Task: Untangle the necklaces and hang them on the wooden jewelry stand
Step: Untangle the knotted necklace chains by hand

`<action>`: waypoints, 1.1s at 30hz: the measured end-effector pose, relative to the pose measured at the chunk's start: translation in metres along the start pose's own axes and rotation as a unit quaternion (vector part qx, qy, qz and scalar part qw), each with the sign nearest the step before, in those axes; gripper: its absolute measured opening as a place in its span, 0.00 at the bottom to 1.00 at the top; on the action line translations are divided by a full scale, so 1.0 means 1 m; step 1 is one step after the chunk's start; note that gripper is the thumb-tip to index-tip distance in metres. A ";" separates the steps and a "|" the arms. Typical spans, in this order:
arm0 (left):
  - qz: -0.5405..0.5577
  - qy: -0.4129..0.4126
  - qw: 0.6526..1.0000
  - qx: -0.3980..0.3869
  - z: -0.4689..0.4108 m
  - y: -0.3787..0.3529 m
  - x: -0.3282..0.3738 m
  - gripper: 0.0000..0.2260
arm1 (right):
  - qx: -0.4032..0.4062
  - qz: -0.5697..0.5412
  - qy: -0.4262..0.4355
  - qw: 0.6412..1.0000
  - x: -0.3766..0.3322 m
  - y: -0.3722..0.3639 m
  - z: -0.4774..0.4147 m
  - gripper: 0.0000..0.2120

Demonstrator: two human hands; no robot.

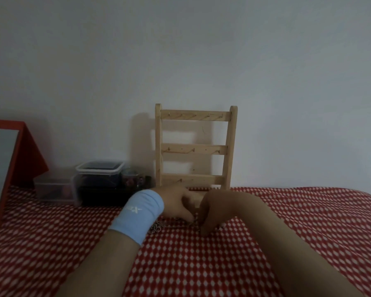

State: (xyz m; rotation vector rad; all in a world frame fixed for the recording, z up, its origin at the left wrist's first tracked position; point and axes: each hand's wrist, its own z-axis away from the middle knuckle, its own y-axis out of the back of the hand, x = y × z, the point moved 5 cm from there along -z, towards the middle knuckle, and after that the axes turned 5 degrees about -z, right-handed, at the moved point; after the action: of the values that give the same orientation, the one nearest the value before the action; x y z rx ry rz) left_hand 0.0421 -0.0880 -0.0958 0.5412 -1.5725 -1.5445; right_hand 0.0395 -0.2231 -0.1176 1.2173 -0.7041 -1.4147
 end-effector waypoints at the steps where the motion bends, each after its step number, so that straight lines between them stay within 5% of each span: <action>1: -0.009 -0.009 1.000 -0.010 -0.004 -0.010 0.005 0.12 | -0.003 0.008 -0.005 1.000 0.001 -0.002 -0.001 0.18; 6: -0.079 0.023 0.997 -0.013 -0.012 -0.019 -0.020 0.08 | -0.035 0.004 -0.006 0.999 0.005 0.002 0.009 0.10; 11: -0.243 0.142 0.949 -0.146 0.003 -0.009 -0.046 0.16 | -0.110 0.049 -0.095 0.988 0.023 0.009 0.024 0.12; 13: -0.271 0.162 0.936 -0.156 0.005 -0.005 -0.050 0.11 | -0.116 -0.002 -0.112 0.987 0.023 0.011 0.028 0.07; 18: -0.102 0.070 0.990 0.067 -0.014 0.006 -0.030 0.05 | 0.108 -0.118 0.048 0.986 0.004 0.025 0.010 0.07; 23: -0.062 0.028 0.998 0.000 -0.022 -0.026 -0.023 0.07 | 0.096 -0.076 0.075 0.990 -0.011 -0.005 -0.013 0.12; 29: -0.022 0.027 0.999 0.009 -0.013 -0.017 -0.040 0.11 | 0.084 -0.064 0.078 0.991 -0.010 -0.009 -0.012 0.09; 33: 0.055 0.004 0.998 0.014 -0.011 -0.015 -0.041 0.04 | 0.082 -0.106 0.064 0.989 -0.007 -0.001 -0.008 0.08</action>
State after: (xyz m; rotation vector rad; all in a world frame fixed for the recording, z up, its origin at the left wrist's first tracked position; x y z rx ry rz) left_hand 0.0697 -0.0645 -0.1219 0.4673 -1.5936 -1.4380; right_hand 0.0459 -0.2147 -0.1191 1.5349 -0.6256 -1.4589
